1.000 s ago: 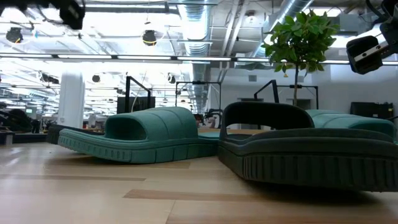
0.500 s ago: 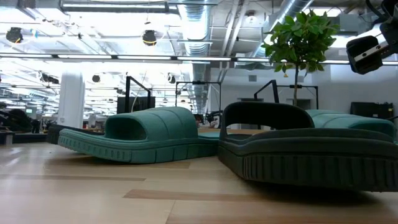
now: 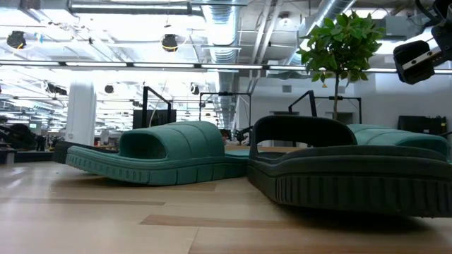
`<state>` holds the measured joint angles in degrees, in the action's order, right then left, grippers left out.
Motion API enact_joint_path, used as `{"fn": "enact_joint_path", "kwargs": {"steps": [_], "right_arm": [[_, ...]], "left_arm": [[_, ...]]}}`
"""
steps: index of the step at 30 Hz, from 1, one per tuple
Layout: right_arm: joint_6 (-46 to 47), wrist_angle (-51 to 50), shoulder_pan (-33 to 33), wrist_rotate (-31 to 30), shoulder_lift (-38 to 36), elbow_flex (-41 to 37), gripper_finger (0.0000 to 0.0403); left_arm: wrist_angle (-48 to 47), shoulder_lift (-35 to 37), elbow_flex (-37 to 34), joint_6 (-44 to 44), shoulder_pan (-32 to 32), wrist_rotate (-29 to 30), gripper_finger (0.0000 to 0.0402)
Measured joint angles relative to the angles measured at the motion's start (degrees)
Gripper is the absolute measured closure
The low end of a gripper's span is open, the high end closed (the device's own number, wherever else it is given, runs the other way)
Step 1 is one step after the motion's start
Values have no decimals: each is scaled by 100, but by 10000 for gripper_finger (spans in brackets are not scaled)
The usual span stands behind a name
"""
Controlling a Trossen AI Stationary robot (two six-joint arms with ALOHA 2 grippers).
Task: Pick and place slides into the shelf
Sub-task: Put the top black slide on the shelf
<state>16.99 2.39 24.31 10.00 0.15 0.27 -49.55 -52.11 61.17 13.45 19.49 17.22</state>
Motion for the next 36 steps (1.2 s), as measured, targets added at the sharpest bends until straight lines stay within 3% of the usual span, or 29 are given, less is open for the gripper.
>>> {"fn": "enact_joint_path", "kwargs": {"steps": [16,27,36], "right_arm": [[0,1,0,0,0,0,401],[1,1,0,0,0,0,401],[1,0,0,0,-1,0,401]], "left_arm": [[-548,-1288,-22,247,0,-927,402],[-286,-1706,-31,388,0,-882,401],[-253,-1706,-31,439,0,-620,337]]}}
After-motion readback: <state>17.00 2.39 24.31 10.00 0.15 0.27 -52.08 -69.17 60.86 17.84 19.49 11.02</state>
